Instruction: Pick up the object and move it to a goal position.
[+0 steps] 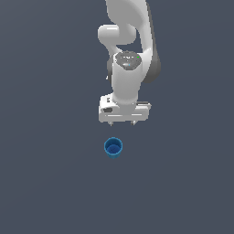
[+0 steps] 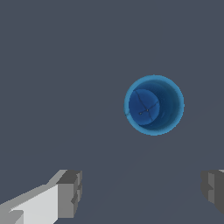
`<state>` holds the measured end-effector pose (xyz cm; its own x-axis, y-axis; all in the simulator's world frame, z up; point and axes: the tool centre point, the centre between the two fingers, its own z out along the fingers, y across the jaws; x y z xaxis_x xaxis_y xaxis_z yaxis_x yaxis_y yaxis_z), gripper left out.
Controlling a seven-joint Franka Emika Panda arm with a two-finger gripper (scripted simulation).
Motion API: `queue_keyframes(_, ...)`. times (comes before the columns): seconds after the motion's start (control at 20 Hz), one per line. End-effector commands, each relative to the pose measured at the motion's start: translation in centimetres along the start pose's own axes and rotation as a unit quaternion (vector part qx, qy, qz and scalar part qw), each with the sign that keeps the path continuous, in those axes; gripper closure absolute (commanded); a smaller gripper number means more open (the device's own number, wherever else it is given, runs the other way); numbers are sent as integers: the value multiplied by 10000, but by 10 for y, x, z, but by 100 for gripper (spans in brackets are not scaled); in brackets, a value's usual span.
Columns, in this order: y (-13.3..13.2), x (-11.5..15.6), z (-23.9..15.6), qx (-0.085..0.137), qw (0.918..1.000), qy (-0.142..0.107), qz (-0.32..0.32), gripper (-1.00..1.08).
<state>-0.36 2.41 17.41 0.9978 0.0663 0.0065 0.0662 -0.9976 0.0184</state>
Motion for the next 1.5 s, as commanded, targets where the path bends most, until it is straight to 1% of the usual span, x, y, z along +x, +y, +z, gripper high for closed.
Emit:
queue_keyframes(0.0,0,0,0,0,10000,0,0,-20)
queue_keyframes(0.4,4,-2,-2,-3,10000,-25,94,-20)
queue_keyframes(0.75,6,2,0,-2,10000,-41,-44,-20)
queue_keyframes(1.15,12,17,8,13,9984,-103,-558,-20)
queue_keyframes(1.45,21,34,19,50,9927,-175,-1190,-20)
